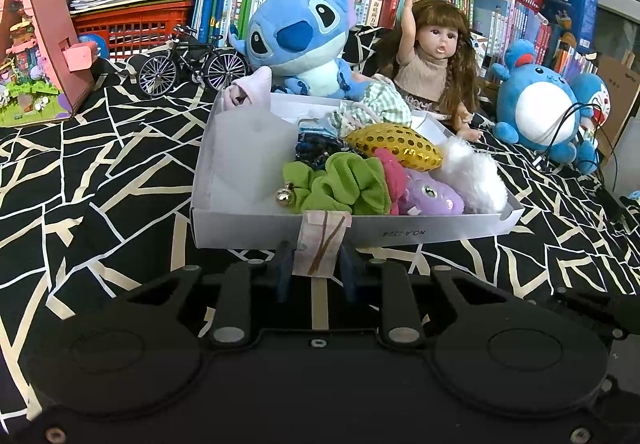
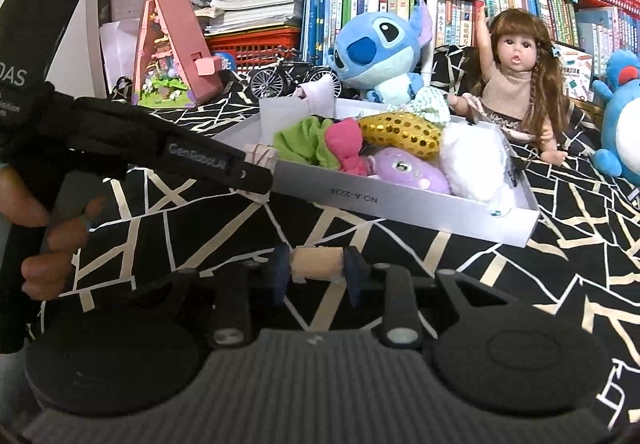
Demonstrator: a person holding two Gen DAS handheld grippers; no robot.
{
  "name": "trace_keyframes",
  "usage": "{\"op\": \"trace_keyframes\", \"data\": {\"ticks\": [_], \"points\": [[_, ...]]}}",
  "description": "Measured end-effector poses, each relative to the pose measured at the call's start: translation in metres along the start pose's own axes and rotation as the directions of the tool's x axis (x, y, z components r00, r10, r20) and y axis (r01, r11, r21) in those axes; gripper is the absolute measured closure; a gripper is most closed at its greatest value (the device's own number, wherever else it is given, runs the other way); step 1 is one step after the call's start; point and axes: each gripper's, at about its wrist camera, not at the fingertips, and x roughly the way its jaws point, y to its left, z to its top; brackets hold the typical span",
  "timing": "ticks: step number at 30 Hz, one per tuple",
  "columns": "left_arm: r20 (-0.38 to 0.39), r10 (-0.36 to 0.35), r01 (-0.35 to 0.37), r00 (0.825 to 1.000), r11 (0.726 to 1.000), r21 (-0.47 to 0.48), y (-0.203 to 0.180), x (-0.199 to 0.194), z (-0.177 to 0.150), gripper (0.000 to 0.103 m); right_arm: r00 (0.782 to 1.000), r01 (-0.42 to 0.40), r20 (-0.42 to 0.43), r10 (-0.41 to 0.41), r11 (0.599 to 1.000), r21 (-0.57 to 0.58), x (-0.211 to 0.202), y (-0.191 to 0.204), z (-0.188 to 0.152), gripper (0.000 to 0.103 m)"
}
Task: Organize soft objects
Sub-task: 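Grasp the small beige tag at the box rim with the left tool, then lower the beige tag into the box and open the left tool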
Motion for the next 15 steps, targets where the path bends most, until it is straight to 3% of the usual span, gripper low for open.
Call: {"op": "trace_keyframes", "data": {"ticks": [15], "points": [[0.007, -0.026, 0.025, 1.0, 1.0, 0.016, -0.005, -0.013, 0.0, 0.08, 0.999, 0.021, 0.027, -0.021, 1.0, 0.0, -0.006, -0.004, 0.004, 0.068]]}}
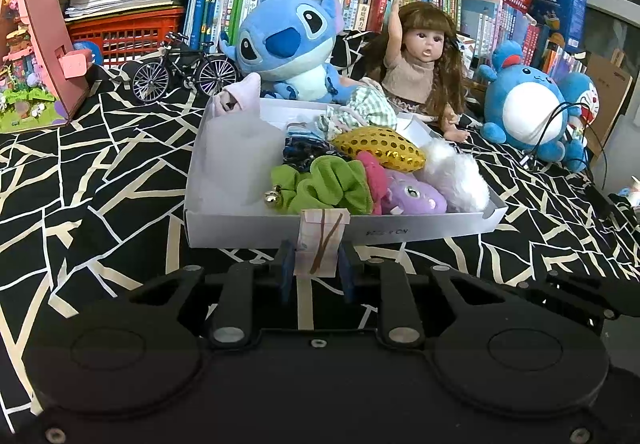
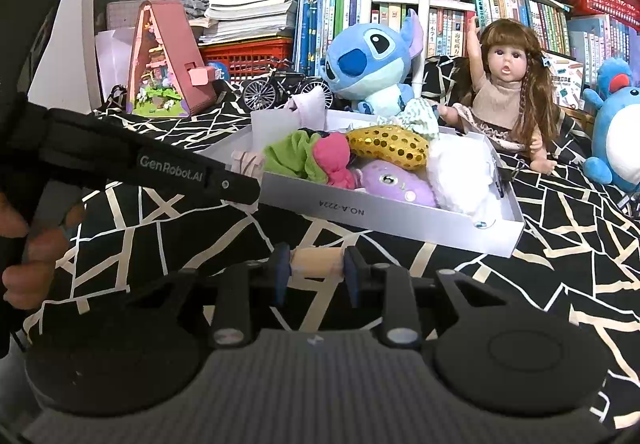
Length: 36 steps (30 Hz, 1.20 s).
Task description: Organize soft objects
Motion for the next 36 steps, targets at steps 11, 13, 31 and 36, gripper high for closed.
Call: {"op": "trace_keyframes", "data": {"ticks": [11, 13, 31, 36], "points": [[0.046, -0.009, 0.008, 0.999, 1.0, 0.009, -0.002, -0.012, 0.013, 0.08, 0.998, 0.032, 0.045, -0.033, 0.999, 0.022, -0.006, -0.012, 0.013, 0.068], [0.055, -0.007, 0.006, 0.998, 1.0, 0.015, -0.003, -0.014, 0.018, 0.08, 0.998, 0.039, 0.054, -0.04, 0.999, 0.023, -0.006, -0.014, 0.016, 0.068], [0.106, -0.003, 0.005, 0.994, 1.0, -0.023, 0.027, 0.01, 0.079, 0.081, 0.992, 0.085, 0.09, -0.092, 0.993, 0.083, 0.015, -0.052, 0.063, 0.068], [0.078, 0.014, -0.01, 0.997, 0.999, -0.042, 0.038, 0.031, 0.093, 0.081, 0.991, 0.097, 0.079, -0.106, 0.99, 0.103, 0.029, -0.062, 0.075, 0.068]]}}
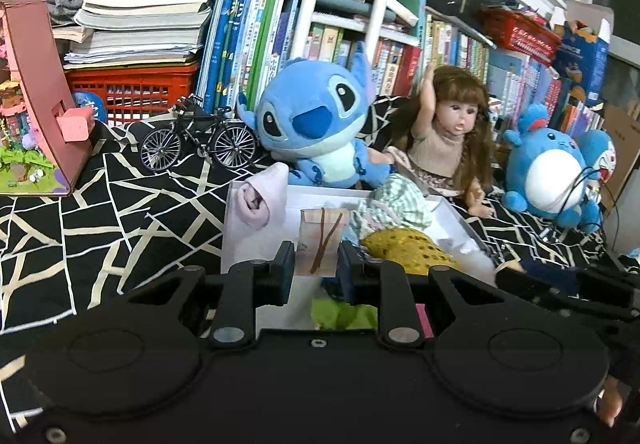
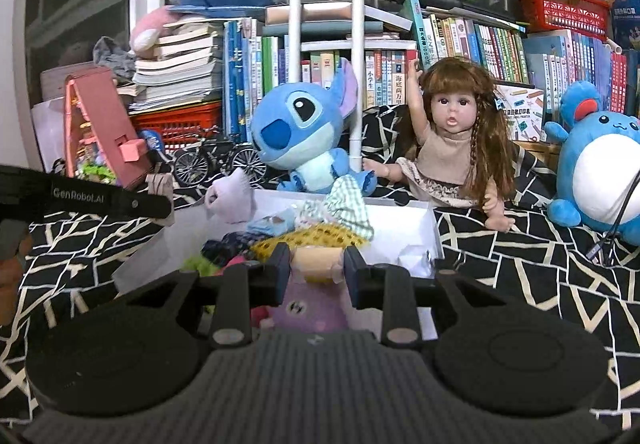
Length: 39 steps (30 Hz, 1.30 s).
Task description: Organize soft objects
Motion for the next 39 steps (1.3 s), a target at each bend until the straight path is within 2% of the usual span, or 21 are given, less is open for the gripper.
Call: {"op": "trace_keyframes", "data": {"ticks": [7, 12, 18, 23, 32, 39], "points": [[-0.048, -0.004, 0.003, 0.999, 1.0, -0.017, 0.007, 0.031, 0.021, 0.081, 0.998, 0.036, -0.043, -0.036, 0.999, -0.002, 0.032, -0.014, 0.025, 0.068], [-0.104, 0.011, -0.014, 0.995, 0.999, -0.032, 0.012, 0.061, 0.034, 0.081, 0.992, 0.07, -0.111, -0.063, 0.996, 0.063, 0.06, -0.036, 0.035, 0.068], [-0.146, 0.033, -0.036, 0.989, 0.999, -0.014, 0.012, 0.089, 0.037, 0.081, 0.98, 0.089, -0.19, -0.057, 0.983, 0.162, 0.089, -0.059, 0.039, 0.068], [-0.155, 0.02, -0.019, 0.988, 1.0, 0.004, 0.009, 0.095, 0.039, 0.081, 0.971, 0.097, -0.233, -0.047, 0.973, 0.209, 0.104, -0.066, 0.041, 0.068], [-0.161, 0.017, -0.012, 0.987, 0.999, 0.033, 0.003, 0.097, 0.038, 0.081, 0.967, 0.099, -0.252, -0.041, 0.97, 0.222, 0.115, -0.063, 0.036, 0.068], [-0.158, 0.015, -0.007, 0.987, 0.999, 0.048, -0.001, 0.097, 0.036, 0.081, 0.963, 0.104, -0.267, -0.038, 0.966, 0.238, 0.118, -0.066, 0.031, 0.063]]}}
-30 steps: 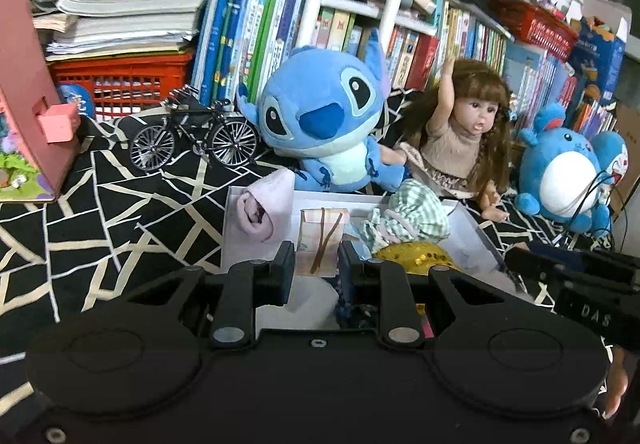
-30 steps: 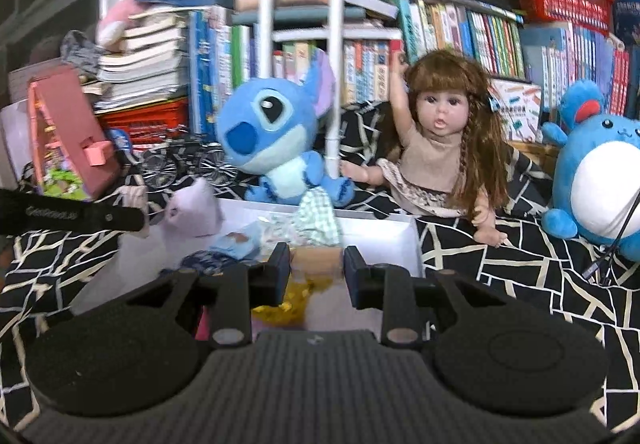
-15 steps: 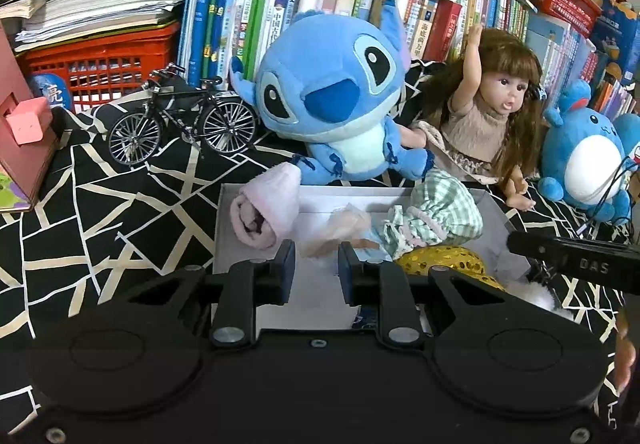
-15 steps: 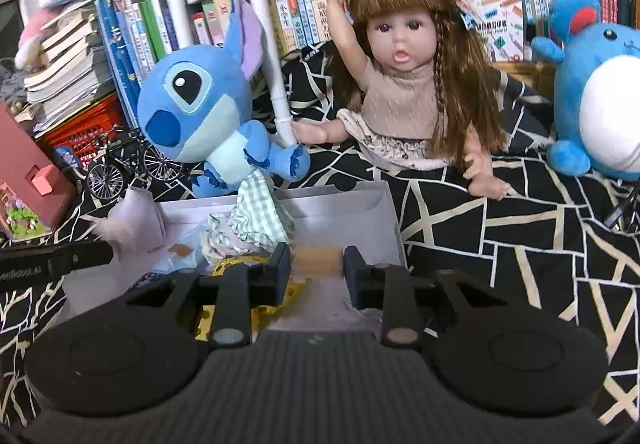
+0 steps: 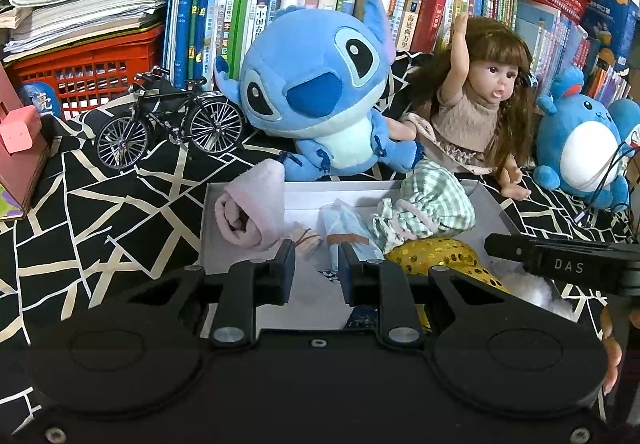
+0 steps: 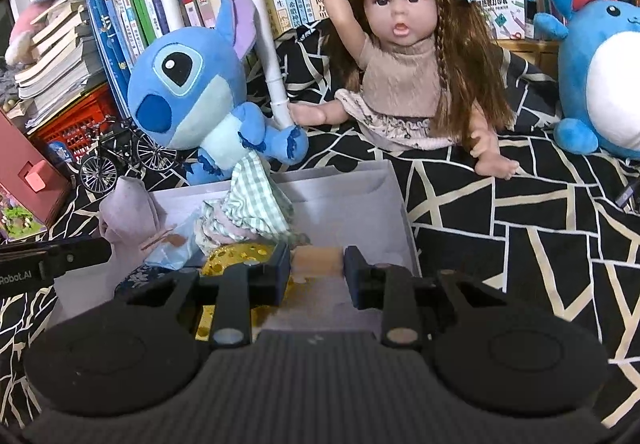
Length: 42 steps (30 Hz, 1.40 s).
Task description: Organize soft objects
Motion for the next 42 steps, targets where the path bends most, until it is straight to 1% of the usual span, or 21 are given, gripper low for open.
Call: {"op": "trace_keyframes", "data": {"ticks": [7, 22, 25, 31, 34, 37, 40, 41, 42], "points": [[0.004, -0.002, 0.001, 1.0, 1.0, 0.015, -0.003, -0.001, -0.003, 0.081, 1.0, -0.009, 0.002, 0.009, 1.0, 0.005, -0.002, -0.002, -0.003, 0.063], [-0.005, 0.004, -0.003, 1.0, 1.0, 0.01, -0.004, 0.004, -0.003, 0.081, 1.0, -0.007, 0.0, 0.007, 1.0, -0.001, 0.0, 0.001, -0.003, 0.064], [-0.026, -0.001, 0.002, 1.0, 1.0, 0.015, -0.005, 0.011, 0.002, 0.081, 1.0, -0.007, -0.006, 0.007, 1.0, 0.0, 0.003, 0.002, -0.002, 0.064], [-0.108, -0.014, 0.012, 0.994, 1.0, -0.018, -0.005, 0.029, 0.024, 0.081, 1.0, -0.009, -0.026, 0.01, 0.998, 0.057, 0.01, -0.002, 0.007, 0.064], [-0.131, -0.016, 0.011, 0.991, 0.999, -0.038, -0.003, 0.035, 0.029, 0.081, 1.0, -0.007, -0.029, 0.009, 0.998, 0.07, 0.012, -0.002, 0.011, 0.064], [-0.135, -0.03, 0.023, 0.99, 0.998, -0.054, -0.001, 0.036, 0.03, 0.081, 0.999, -0.01, -0.033, 0.012, 0.997, 0.074, 0.013, -0.003, 0.012, 0.064], [-0.126, -0.024, 0.02, 0.992, 0.999, -0.039, -0.002, 0.035, 0.028, 0.08, 0.999, -0.013, -0.035, 0.016, 0.997, 0.077, 0.014, -0.003, 0.01, 0.064], [-0.12, -0.019, 0.016, 0.993, 0.999, -0.029, -0.002, 0.034, 0.027, 0.078, 0.999, -0.015, -0.037, 0.018, 0.997, 0.079, 0.014, -0.004, 0.01, 0.063], [-0.115, -0.012, 0.009, 0.993, 1.0, -0.021, -0.003, 0.033, 0.026, 0.076, 0.999, -0.017, -0.039, 0.02, 0.997, 0.082, 0.014, -0.004, 0.009, 0.057]]}}
